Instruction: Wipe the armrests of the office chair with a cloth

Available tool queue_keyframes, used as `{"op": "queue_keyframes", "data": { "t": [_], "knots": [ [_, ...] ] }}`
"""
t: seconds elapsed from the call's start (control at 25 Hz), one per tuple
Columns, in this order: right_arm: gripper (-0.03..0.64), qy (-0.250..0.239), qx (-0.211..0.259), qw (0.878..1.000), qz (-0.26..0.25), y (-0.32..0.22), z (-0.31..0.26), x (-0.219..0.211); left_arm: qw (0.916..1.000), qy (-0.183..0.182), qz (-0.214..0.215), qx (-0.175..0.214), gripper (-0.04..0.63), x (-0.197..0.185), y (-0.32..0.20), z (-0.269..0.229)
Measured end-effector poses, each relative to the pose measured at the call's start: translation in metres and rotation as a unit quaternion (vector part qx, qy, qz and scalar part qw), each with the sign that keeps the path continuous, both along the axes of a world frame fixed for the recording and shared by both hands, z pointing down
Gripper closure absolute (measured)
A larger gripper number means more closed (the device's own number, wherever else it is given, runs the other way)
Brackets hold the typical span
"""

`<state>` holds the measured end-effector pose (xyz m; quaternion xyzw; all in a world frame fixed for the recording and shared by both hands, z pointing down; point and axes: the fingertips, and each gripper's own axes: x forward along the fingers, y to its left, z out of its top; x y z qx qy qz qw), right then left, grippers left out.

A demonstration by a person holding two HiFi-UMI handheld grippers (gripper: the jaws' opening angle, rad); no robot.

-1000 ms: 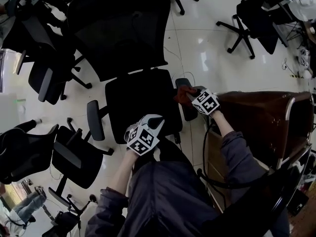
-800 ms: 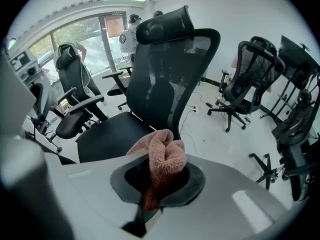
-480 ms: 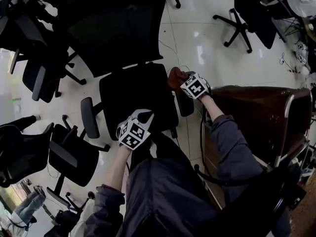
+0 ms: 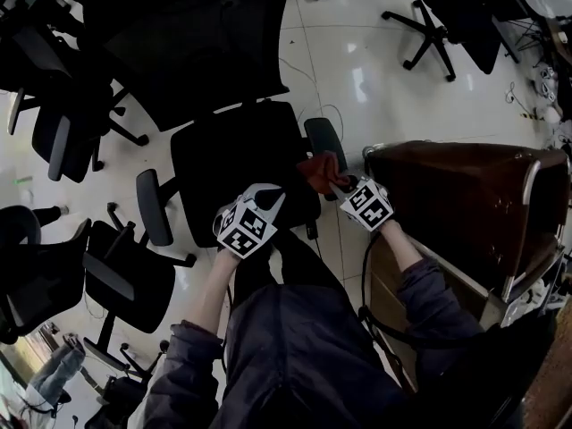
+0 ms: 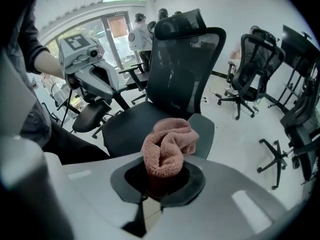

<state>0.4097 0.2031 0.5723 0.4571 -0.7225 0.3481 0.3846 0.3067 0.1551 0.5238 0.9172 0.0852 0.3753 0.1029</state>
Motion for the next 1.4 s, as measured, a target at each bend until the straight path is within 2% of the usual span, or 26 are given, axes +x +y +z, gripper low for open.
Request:
{"op": "queue_keyframes", "data": {
  "t": [0.12,0.24,0.48,0.64,0.76,0.88,1.04,1.16,1.28,1.4],
  "knots": [
    [0.595,-0.013,-0.005,1.000,-0.001,0.028,-0.005,-0.005,0.9999,0.005,0.005,-0.008,0.581,0.001,0.012,0.005],
    [0.597,-0.024,0.024,0.999,0.020,0.033,-0.011,0.010,0.9997,0.016,0.006,-0.015,0.581,0.003,0.023,0.008],
    [0.597,-0.058,0.092,0.989,0.105,-0.023,-0.010,0.066,0.9988,0.048,-0.002,-0.010,0.581,0.011,0.026,0.009],
    [0.597,-0.092,0.136,0.975,0.152,-0.070,-0.006,0.102,0.9977,0.067,-0.010,-0.003,0.581,0.015,0.020,0.010],
    [0.595,-0.128,0.139,0.961,0.201,-0.077,0.010,0.124,0.9973,0.072,-0.017,-0.001,0.581,0.012,0.016,0.012],
    [0.595,-0.176,0.121,0.943,0.255,-0.061,0.039,0.133,0.9973,0.068,-0.026,-0.003,0.581,0.004,0.013,0.015],
    [0.597,-0.259,0.109,0.904,0.322,-0.045,0.071,0.135,0.9979,0.055,-0.033,-0.011,0.581,-0.002,0.013,0.023],
    [0.597,-0.311,0.086,0.885,0.335,-0.043,0.093,0.131,0.9980,0.050,-0.034,-0.015,0.581,0.000,0.013,0.028],
    [0.595,-0.380,0.056,0.860,0.335,-0.044,0.110,0.120,0.9981,0.050,-0.032,-0.016,0.581,0.004,0.013,0.028],
    [0.597,-0.427,0.026,0.850,0.307,-0.049,0.126,0.104,0.9979,0.053,-0.032,-0.017,0.581,0.008,0.010,0.027]
  ]
}}
